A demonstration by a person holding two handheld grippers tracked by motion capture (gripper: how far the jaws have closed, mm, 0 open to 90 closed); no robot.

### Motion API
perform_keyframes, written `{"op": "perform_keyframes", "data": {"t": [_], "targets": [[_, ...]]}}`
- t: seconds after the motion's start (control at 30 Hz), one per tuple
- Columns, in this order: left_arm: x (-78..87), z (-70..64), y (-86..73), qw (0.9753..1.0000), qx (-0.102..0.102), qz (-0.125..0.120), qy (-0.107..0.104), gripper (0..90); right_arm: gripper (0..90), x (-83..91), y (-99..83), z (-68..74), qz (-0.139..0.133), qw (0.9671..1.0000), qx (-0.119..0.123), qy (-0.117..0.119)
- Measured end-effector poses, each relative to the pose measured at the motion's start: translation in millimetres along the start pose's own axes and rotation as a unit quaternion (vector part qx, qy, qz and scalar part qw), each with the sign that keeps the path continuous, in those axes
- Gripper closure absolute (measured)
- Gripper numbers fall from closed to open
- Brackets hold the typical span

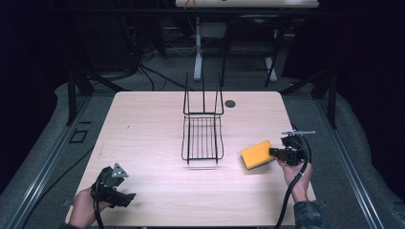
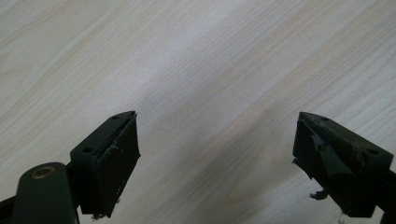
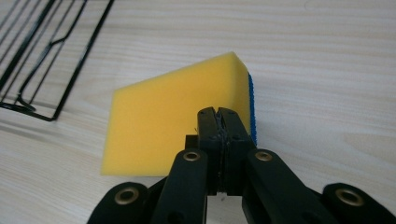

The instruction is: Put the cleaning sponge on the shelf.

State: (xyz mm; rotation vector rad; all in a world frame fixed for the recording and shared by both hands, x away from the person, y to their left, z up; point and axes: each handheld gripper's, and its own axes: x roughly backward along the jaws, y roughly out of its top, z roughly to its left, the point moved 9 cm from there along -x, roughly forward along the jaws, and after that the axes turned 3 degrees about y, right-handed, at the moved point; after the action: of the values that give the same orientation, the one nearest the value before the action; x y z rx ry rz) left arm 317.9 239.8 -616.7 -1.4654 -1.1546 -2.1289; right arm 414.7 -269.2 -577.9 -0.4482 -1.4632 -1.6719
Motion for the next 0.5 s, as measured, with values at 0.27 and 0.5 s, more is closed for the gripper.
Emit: {"op": "perform_keyframes", "data": {"t": [0.27,0.5], "targets": [[-0.3,0.0,0.1,1.0000,0.001,0.001,0.001,14.4,90.0,19.1,12.0,8.4,-0.030,0.9994,0.017,0.002],[-0.7,0.4,0.1,1.0000,0.001,0.001,0.001,14.4,90.0,25.8,16.7,10.8,-0.040,0.9990,0.014,0.010]]}}
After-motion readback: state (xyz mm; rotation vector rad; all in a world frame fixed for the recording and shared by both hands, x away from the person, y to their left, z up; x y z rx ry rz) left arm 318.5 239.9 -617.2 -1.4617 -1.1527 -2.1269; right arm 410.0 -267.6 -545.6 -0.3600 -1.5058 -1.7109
